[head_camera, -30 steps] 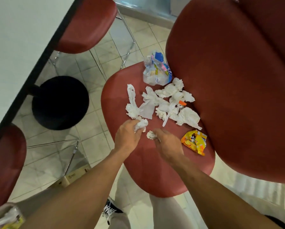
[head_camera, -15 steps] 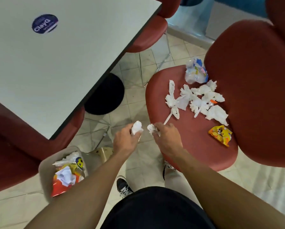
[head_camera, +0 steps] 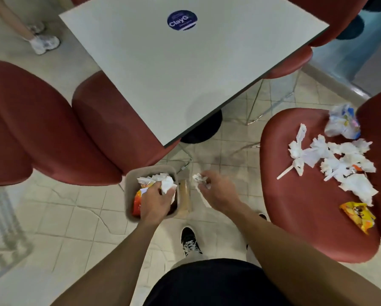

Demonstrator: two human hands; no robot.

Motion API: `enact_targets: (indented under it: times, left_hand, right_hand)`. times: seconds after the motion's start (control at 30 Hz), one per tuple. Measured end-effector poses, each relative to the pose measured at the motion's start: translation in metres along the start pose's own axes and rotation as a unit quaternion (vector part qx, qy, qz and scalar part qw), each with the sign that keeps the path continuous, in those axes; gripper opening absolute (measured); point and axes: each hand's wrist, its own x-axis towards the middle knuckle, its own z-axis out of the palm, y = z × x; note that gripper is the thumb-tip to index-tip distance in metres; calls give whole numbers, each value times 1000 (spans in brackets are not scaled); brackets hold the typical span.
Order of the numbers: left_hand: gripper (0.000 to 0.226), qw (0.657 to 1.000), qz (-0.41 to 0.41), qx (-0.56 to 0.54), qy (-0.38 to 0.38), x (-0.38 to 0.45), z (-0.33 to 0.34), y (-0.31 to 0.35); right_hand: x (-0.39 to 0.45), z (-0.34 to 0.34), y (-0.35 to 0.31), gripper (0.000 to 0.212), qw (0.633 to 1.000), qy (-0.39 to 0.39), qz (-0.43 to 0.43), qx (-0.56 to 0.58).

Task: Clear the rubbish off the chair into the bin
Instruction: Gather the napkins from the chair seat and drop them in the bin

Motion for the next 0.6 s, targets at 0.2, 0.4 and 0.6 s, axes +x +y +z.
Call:
enact_targets:
  times: [0.2, 0.4, 0.6]
  left_hand:
    - [28, 997, -68, -21, 43, 13, -42, -59]
    - [33, 992, -127, -22, 8, 21, -58, -88]
    - [48, 988, -150, -11, -28, 17, -54, -101]
  right_hand:
    - [12, 50, -61, 40, 997, -52, -40, -43]
    - [32, 81, -115, 49, 985, -81, -116, -97]
    - [44, 86, -131, 56, 989, -67, -117, -66]
